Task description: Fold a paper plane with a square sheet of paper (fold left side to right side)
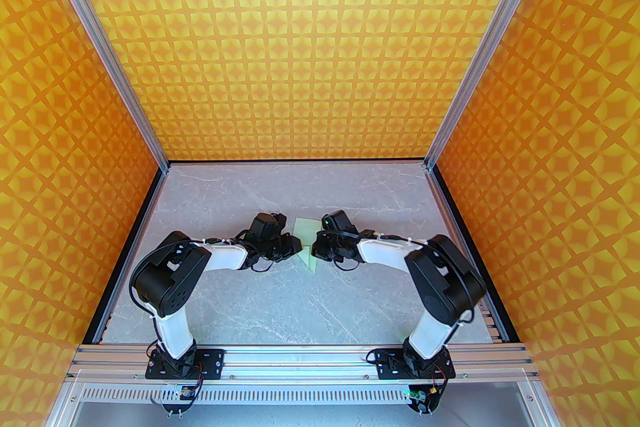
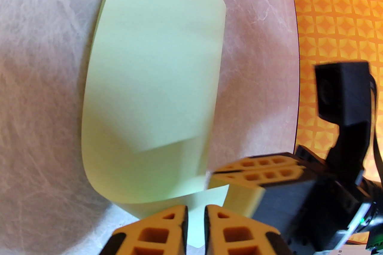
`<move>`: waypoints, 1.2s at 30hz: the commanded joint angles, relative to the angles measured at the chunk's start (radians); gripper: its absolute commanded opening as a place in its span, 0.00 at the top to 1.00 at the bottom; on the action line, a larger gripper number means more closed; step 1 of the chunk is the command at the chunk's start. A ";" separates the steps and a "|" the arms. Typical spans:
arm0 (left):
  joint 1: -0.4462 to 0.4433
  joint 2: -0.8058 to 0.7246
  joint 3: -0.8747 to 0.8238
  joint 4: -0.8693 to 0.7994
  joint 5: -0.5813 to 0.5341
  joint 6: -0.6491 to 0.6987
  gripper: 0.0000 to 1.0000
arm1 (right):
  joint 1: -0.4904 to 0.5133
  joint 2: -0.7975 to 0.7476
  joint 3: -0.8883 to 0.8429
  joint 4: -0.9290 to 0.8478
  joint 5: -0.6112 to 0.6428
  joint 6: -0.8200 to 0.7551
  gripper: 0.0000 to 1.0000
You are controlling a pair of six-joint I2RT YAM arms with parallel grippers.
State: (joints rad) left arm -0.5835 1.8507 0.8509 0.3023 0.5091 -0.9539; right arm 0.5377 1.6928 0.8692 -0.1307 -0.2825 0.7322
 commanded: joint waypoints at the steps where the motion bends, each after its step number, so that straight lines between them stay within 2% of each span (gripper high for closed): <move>1: 0.004 0.021 0.006 0.021 0.016 -0.014 0.81 | -0.006 -0.060 -0.052 0.057 0.020 0.047 0.88; 5: 0.004 0.023 0.010 0.023 0.017 -0.016 0.81 | -0.010 -0.086 -0.120 0.192 -0.030 0.103 0.82; 14: 0.001 0.030 0.008 0.031 0.020 -0.022 0.81 | -0.016 -0.016 -0.189 0.454 -0.128 0.217 0.78; 28: 0.002 0.030 0.011 0.031 0.022 -0.022 0.81 | -0.020 0.051 -0.176 0.461 -0.129 0.218 0.78; 36: 0.002 0.033 0.015 0.032 0.026 -0.023 0.81 | -0.024 0.070 -0.163 0.473 -0.135 0.216 0.85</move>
State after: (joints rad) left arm -0.5835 1.8698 0.8509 0.3130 0.5140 -0.9688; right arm 0.5220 1.7504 0.6945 0.3115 -0.4015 0.9398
